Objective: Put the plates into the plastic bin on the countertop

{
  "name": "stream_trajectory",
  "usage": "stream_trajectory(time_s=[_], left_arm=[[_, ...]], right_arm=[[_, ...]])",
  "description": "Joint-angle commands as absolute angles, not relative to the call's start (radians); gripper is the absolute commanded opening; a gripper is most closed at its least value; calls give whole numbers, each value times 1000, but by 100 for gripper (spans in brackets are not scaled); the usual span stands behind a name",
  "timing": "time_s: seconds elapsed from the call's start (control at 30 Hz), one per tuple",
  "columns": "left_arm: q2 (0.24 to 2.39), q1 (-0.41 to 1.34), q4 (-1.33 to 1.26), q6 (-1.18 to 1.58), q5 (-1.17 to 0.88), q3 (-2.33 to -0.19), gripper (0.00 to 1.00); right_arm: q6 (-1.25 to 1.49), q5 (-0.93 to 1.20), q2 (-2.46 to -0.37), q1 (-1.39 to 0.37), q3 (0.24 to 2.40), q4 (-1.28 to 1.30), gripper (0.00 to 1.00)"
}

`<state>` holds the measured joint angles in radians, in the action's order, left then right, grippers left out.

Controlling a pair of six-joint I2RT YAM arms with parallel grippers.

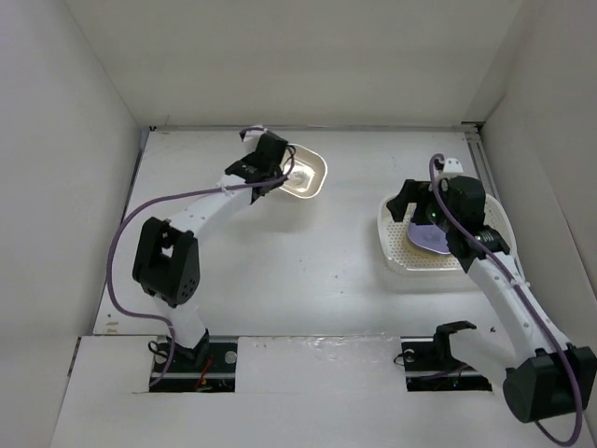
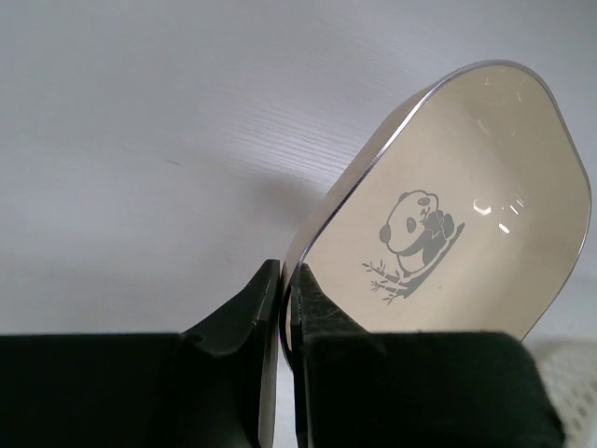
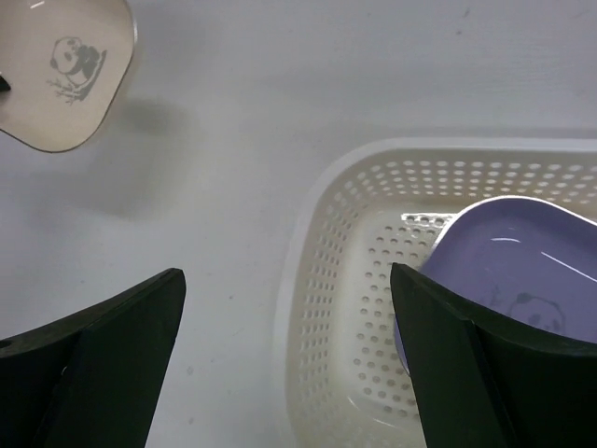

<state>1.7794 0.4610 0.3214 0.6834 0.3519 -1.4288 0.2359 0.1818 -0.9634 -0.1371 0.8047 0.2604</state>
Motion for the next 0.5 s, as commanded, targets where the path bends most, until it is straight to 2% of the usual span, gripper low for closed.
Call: stream_trajectory(time_s=[0.0,0.17,0.47], left_arm=[[1652,546,314,615,371,-1420,0],[1608,618,305,568,214,-1420,0],[1563,704,279,529,103,-1420,0]], right_arm=[[239,112,-1033,-208,913,160,96],[196,71,-1164,-305,1015,160,96],[227,106,-1261,-362,1025,81,96]])
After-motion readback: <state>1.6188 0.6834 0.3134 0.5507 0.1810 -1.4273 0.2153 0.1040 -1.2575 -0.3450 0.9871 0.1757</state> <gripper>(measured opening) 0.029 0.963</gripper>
